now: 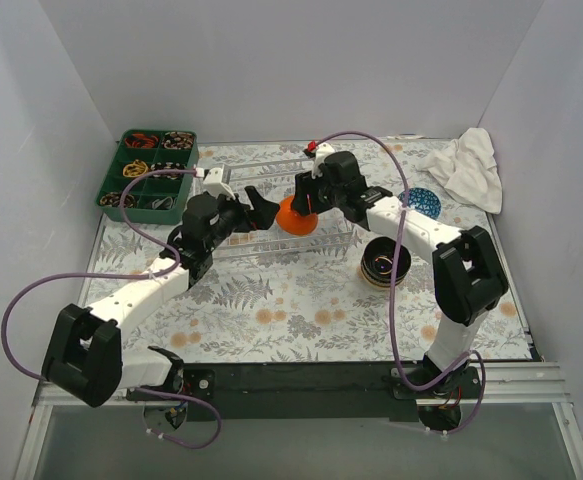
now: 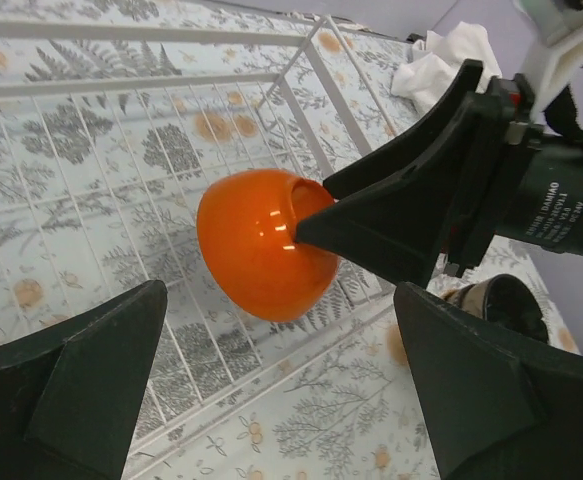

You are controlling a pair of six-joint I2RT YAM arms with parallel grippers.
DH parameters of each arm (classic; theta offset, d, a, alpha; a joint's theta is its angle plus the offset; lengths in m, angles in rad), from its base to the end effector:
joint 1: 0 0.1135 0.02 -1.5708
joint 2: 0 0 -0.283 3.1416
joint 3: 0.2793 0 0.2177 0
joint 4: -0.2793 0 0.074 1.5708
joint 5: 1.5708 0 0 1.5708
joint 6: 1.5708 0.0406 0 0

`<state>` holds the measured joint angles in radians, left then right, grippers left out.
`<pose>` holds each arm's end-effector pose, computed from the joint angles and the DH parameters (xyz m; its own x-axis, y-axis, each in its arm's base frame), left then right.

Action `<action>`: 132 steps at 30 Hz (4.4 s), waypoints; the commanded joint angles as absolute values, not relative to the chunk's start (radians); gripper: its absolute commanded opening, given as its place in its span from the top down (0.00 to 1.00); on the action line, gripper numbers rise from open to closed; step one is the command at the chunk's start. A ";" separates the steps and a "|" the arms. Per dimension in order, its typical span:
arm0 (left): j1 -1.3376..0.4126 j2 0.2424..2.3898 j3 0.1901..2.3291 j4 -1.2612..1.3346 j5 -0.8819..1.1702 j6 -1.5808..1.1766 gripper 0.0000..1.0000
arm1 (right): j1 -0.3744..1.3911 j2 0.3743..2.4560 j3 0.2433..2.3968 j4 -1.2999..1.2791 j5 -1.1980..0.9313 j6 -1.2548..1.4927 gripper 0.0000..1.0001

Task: Unload the bowls from the dish rack

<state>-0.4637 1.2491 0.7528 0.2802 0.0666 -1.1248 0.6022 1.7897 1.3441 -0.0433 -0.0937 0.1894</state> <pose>0.2268 -0.1165 0.3106 -0.5378 -0.7375 -0.4085 0.0446 0.4589 -0.8874 0.3252 0.2281 0.3000 -0.4991 -0.1156 -0.8588 -0.5479 0.8099 0.2094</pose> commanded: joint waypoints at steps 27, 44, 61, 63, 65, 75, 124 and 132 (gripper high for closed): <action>-0.307 1.543 0.574 0.998 0.574 -1.966 0.39 | 0.578 1.554 1.164 0.276 -0.354 0.423 0.86; -0.305 1.431 0.561 1.034 0.578 -1.982 1.00 | 0.572 1.500 1.111 0.308 -0.383 0.436 0.64; -0.363 1.147 0.903 0.126 0.497 -1.355 1.00 | 0.540 1.120 0.957 0.046 -0.051 0.213 0.14; -0.434 1.137 0.971 -0.038 0.453 -1.244 1.00 | 0.540 1.059 0.943 0.012 0.017 0.195 0.10; -0.498 1.135 1.011 -0.175 0.370 -1.157 1.00 | 0.540 1.016 0.920 -0.040 0.121 0.181 0.07; -0.986 1.307 1.167 -0.529 0.016 -1.065 1.00 | 0.538 0.793 0.842 -0.164 0.334 0.133 0.01; -0.673 1.728 1.861 -0.764 -0.098 -1.032 0.02 | 0.540 0.397 0.718 -0.336 0.624 0.109 0.01; -0.269 1.367 1.544 -0.671 -0.032 -1.101 0.02 | 0.540 0.379 0.719 -0.364 0.664 0.103 0.01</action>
